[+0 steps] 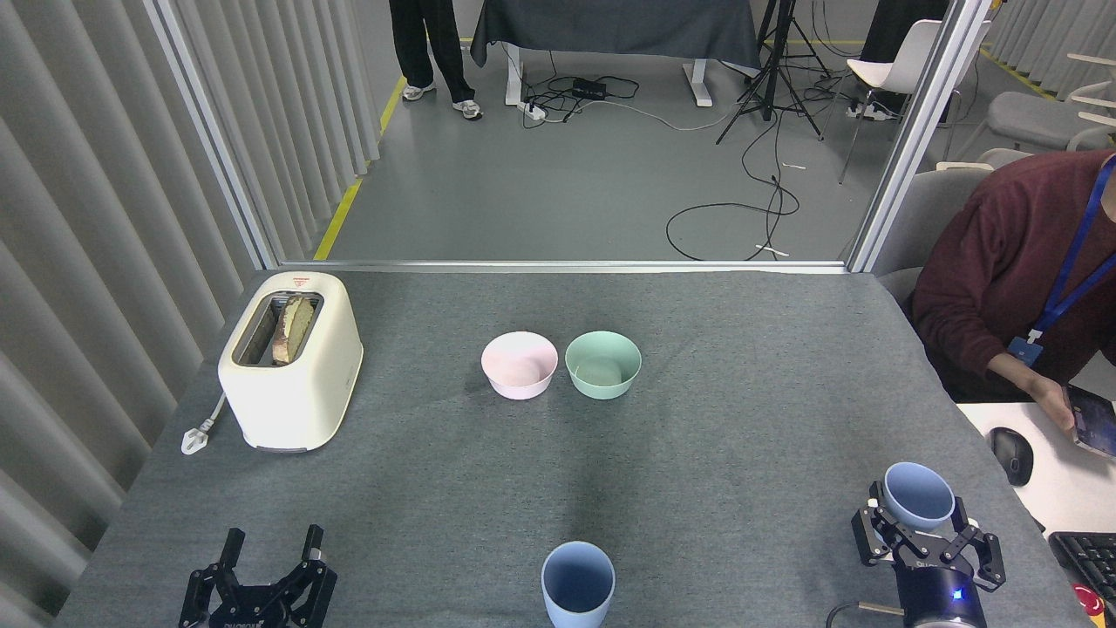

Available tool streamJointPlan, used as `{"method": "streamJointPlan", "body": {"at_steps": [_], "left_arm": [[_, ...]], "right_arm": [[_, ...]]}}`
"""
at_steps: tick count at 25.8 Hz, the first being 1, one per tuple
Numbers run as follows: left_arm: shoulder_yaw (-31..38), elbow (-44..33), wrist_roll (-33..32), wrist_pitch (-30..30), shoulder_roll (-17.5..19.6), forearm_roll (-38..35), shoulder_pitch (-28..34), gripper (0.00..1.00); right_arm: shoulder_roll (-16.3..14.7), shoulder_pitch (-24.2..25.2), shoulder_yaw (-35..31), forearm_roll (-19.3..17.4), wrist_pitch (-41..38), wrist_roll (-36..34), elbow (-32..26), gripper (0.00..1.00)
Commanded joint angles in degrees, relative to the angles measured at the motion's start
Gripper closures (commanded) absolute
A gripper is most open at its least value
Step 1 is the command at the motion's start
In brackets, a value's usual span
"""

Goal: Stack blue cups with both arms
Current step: 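Close the right gripper around the blue cup's rim, then lift the blue cup with the right gripper and carry it over the first cup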

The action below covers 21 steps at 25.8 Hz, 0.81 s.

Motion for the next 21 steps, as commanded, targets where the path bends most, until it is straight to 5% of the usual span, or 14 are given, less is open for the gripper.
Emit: {"method": "streamJointPlan", "body": {"at_steps": [1, 3, 7, 13, 21], "left_arm": [[0.0, 0.1, 0.1, 0.0, 0.0, 0.0, 0.1, 0.00], [0.0, 0.1, 0.1, 0.0, 0.0, 0.0, 0.1, 0.00], [-0.1, 0.1, 0.2, 0.1, -0.2, 0.0, 0.1, 0.00], [-0.1, 0.0, 0.1, 0.2, -0.7, 0.0, 0.1, 0.00], [0.0, -0.1, 0.2, 0.2, -0.3, 0.0, 1.0, 0.00]], "right_arm": [[0.5, -0.4, 0.4, 0.3, 0.0, -0.6, 0.3, 0.34], [0.8, 0.0, 0.9, 0.2, 0.0, -0.7, -0.4, 0.46], [2.1, 3.5, 3.1, 0.1, -0.7, -1.8, -5.6, 0.49], [5.2, 13.4, 12.8, -0.1, -1.8, -0.7, -33.2, 0.49], [10.4, 13.8, 24.7, 1.5, -8.7, 8.8, -47.4, 0.49]]}}
